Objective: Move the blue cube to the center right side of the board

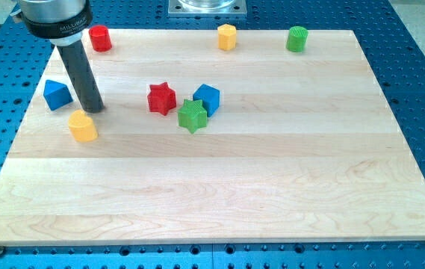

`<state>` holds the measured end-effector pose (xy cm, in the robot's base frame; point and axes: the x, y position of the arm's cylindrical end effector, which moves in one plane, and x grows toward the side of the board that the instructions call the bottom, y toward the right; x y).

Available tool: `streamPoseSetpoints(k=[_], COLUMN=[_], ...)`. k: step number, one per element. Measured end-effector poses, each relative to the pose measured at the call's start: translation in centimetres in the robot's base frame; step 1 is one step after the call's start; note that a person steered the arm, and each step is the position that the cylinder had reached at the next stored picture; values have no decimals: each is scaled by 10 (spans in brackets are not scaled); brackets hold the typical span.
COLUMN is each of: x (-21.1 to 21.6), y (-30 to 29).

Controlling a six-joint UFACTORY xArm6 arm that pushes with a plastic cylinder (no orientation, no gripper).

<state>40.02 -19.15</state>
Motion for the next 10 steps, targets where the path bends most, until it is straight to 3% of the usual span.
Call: streamPoseSetpoints(k=[4, 5, 6, 9, 10], x=[12, -15, -46, -1, 6], y=[27, 27, 69, 255, 293])
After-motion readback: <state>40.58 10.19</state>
